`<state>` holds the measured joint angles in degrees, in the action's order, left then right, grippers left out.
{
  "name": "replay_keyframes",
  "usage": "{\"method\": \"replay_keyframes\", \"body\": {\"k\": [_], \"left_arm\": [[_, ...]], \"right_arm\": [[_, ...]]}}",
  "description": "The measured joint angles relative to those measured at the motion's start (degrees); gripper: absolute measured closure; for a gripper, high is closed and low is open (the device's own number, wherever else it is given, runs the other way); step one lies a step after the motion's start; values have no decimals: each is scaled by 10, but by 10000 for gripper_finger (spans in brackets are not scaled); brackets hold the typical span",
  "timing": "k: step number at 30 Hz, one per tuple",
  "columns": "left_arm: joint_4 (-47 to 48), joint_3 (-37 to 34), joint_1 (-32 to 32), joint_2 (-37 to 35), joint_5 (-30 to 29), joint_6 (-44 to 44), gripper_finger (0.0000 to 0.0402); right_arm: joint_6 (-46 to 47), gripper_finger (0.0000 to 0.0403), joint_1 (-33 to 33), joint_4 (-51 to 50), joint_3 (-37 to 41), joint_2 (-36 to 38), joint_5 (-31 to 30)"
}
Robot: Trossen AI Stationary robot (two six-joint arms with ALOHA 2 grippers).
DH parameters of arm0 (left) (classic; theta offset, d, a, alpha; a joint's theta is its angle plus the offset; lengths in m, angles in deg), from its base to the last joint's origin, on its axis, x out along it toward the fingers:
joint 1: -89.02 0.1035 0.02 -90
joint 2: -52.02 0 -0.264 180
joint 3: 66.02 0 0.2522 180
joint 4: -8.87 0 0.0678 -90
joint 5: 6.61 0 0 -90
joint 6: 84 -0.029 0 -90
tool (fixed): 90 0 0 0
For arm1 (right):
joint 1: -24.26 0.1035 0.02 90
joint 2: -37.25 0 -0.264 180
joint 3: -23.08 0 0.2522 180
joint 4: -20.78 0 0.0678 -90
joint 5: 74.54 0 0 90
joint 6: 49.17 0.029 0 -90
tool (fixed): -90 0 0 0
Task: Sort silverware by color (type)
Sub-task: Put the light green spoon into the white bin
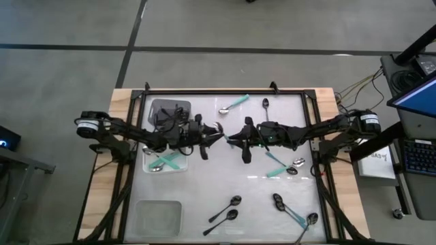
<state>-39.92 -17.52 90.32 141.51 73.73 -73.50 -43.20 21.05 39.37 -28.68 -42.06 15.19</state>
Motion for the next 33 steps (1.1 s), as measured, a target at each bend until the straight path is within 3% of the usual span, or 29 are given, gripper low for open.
{"method": "replay_keyframes", "body": {"k": [19,25,28,33], "left_arm": [[22,14,1,2,-3,-9,327],[37,22,0,2,0,-18,386],[41,22,0,2,-2,-15,389],[43,16,1,1,-5,-3,395]], "right_arm": [[-73,359,6,8,-17,1,-8],[-71,359,8,-5,-18,0,-11],[-61,356,8,-8,-18,0,-12],[-38,314,9,-12,-18,1,-14]]}}
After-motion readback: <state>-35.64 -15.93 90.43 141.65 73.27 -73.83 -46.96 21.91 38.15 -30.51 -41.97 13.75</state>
